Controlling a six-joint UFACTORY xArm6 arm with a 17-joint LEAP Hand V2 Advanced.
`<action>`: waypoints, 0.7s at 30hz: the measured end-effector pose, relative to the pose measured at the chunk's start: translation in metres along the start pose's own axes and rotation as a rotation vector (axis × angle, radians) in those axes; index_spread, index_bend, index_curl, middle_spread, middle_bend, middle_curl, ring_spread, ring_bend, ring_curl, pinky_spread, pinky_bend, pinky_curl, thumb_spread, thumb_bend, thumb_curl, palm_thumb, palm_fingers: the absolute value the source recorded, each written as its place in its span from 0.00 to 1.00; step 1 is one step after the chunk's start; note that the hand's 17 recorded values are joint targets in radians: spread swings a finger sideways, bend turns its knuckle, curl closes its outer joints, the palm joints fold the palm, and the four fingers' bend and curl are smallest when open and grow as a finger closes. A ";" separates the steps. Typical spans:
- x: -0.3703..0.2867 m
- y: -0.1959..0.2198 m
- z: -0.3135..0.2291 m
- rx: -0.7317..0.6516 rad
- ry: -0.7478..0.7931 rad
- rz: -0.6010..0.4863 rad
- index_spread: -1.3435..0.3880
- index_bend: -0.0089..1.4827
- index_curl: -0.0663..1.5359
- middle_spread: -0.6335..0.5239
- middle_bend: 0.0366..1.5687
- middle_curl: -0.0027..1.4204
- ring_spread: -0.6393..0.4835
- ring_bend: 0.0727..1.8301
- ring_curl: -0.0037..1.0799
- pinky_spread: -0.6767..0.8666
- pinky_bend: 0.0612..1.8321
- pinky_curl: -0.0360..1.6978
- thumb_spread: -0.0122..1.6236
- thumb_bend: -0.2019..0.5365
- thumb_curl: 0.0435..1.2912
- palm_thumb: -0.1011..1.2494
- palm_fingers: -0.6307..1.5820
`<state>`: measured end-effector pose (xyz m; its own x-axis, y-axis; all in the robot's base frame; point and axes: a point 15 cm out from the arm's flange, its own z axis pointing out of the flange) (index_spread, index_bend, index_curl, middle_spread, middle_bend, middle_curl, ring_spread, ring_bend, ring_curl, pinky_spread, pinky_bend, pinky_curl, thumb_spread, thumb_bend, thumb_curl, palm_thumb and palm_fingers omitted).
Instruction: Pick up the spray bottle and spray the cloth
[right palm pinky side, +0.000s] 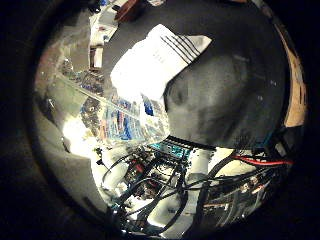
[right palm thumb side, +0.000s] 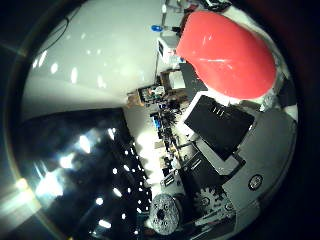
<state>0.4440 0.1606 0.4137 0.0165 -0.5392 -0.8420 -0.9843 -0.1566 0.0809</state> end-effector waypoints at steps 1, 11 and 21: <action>-0.008 0.001 0.005 -0.007 -0.012 -0.014 0.60 0.75 0.47 0.39 0.84 0.46 0.38 0.77 0.52 0.23 0.68 0.41 0.22 0.24 0.76 0.85 0.84; -0.081 0.011 0.071 -0.037 -0.023 -0.232 0.60 0.75 0.47 0.39 0.84 0.46 0.38 0.77 0.52 0.24 0.68 0.41 0.24 0.25 0.77 0.85 0.84; -0.138 -0.012 0.151 0.112 0.040 -0.521 0.60 0.75 0.47 0.40 0.84 0.47 0.38 0.77 0.52 0.23 0.69 0.40 0.24 0.24 0.77 0.84 0.84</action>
<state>0.4274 0.3622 0.4479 0.5128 -0.4447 -0.7343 -0.8565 -0.3236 -0.4022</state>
